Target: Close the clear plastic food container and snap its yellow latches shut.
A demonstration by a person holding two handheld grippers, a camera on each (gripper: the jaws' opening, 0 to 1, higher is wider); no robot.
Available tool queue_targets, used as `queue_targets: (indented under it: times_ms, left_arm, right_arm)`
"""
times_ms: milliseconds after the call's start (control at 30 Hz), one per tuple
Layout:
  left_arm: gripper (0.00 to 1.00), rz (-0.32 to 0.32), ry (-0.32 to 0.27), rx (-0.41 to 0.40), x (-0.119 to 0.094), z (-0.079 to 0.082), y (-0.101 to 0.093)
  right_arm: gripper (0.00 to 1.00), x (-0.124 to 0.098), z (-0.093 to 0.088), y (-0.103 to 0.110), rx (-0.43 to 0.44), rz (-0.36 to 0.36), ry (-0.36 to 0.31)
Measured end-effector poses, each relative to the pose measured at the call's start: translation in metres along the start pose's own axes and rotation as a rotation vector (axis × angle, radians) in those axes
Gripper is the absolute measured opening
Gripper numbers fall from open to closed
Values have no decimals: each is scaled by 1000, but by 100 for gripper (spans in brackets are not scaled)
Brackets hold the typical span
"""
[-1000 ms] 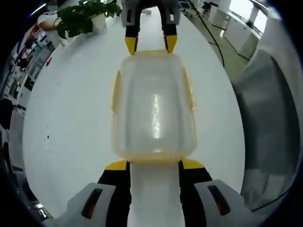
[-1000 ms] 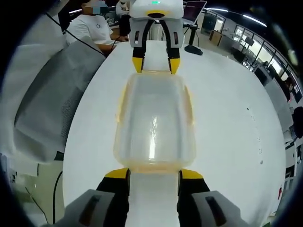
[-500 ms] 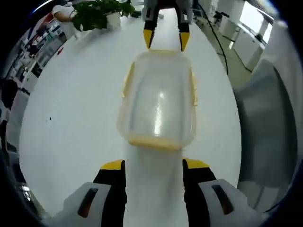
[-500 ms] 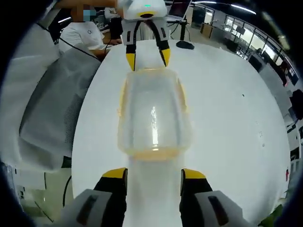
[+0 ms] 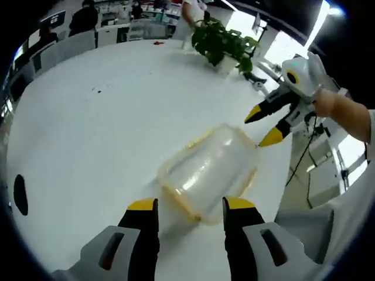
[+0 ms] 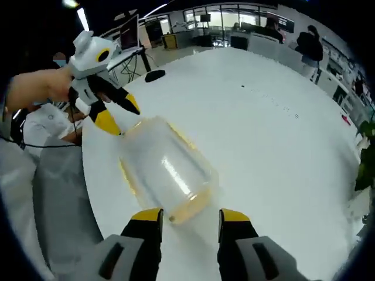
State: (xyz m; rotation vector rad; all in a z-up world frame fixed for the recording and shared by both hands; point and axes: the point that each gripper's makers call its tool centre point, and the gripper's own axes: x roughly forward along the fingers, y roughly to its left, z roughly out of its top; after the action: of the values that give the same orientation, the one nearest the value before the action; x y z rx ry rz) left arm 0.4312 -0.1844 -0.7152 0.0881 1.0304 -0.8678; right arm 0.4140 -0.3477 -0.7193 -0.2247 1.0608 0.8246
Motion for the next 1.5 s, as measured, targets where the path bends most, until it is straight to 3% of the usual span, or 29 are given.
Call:
queue_targets:
  times_ms: [167, 400, 600, 900, 1000, 1033, 1067, 1133, 1267, 1300, 1400, 1500]
  left_arm:
    - [43, 16, 38, 25, 6, -9, -1]
    - [42, 36, 40, -26, 18, -4, -1]
    - [43, 32, 55, -39, 25, -7, -10]
    - [42, 56, 66, -112, 27, -6, -9]
    - [40, 54, 67, -170, 28, -6, -9]
    - [39, 56, 124, -253, 28, -20, -13]
    - [38, 52, 51, -244, 36, -10, -8]
    - [38, 49, 75, -184, 36, -13, -8]
    - [37, 45, 73, -184, 37, -10, -8]
    - [37, 48, 82, -175, 35, -9, -9]
    - [37, 50, 81, -183, 36, -8, -7]
    - [38, 43, 70, -180, 33, -8, -8]
  right_arm:
    - [37, 5, 0, 1, 19, -24, 11]
    - [40, 16, 0, 0, 198, -40, 24]
    - [39, 25, 6, 12, 217, -23, 41]
    - [40, 28, 8, 11, 245, -60, 73]
    - [40, 28, 8, 12, 268, -71, 77]
    - [40, 27, 5, 8, 271, -100, 93]
    - [40, 28, 5, 11, 284, -86, 97]
    - [40, 30, 6, 11, 279, -94, 96]
    - [38, 32, 7, 11, 303, -77, 105]
    - [39, 37, 16, 13, 368, -62, 66]
    - [39, 30, 14, 12, 326, -47, 99]
    - [40, 30, 13, 11, 339, -46, 86]
